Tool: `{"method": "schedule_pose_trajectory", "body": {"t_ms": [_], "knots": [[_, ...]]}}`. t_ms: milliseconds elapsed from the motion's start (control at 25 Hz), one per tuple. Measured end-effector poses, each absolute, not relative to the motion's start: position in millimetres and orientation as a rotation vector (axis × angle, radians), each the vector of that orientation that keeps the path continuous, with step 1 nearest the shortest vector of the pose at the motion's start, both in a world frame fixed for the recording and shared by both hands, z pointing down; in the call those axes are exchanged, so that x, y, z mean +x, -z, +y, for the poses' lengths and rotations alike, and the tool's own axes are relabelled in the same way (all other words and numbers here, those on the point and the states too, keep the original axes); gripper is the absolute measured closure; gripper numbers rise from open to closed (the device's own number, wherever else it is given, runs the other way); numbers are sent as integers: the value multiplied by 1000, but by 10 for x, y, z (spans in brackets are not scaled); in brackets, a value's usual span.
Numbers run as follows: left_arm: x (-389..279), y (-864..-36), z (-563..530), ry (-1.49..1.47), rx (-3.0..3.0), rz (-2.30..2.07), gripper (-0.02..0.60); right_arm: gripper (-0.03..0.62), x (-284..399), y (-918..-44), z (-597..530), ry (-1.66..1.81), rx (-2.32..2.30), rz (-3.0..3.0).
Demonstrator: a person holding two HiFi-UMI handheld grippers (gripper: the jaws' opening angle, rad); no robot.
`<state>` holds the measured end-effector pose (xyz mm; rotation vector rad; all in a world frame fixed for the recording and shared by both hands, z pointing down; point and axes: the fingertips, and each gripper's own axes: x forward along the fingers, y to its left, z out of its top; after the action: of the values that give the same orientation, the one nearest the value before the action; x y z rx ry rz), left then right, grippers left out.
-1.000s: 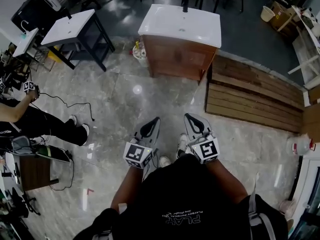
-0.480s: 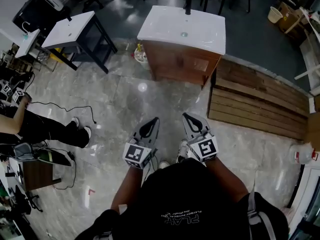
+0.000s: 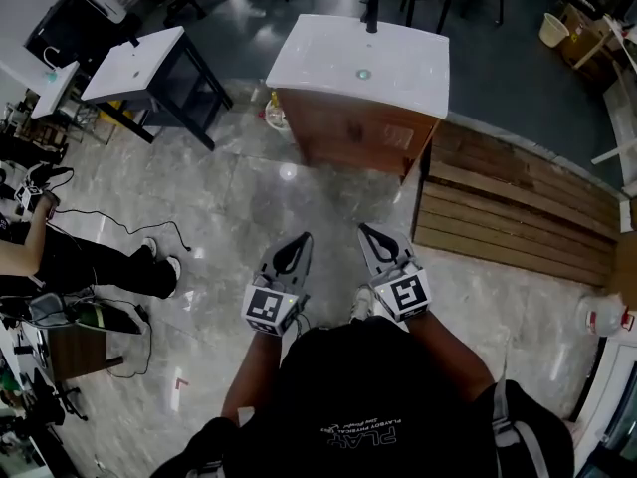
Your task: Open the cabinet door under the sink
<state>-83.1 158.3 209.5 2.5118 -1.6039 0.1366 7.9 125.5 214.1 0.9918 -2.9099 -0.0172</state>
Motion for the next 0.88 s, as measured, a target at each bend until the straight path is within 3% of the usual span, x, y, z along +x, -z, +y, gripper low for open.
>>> {"method": "schedule_pose_trajectory", "body": {"t_ms": [880], "knots": [[-1289,-2244,540,-141,2502,-1553,563,569,-219,-2354,373,-66,1062,-2828]]}}
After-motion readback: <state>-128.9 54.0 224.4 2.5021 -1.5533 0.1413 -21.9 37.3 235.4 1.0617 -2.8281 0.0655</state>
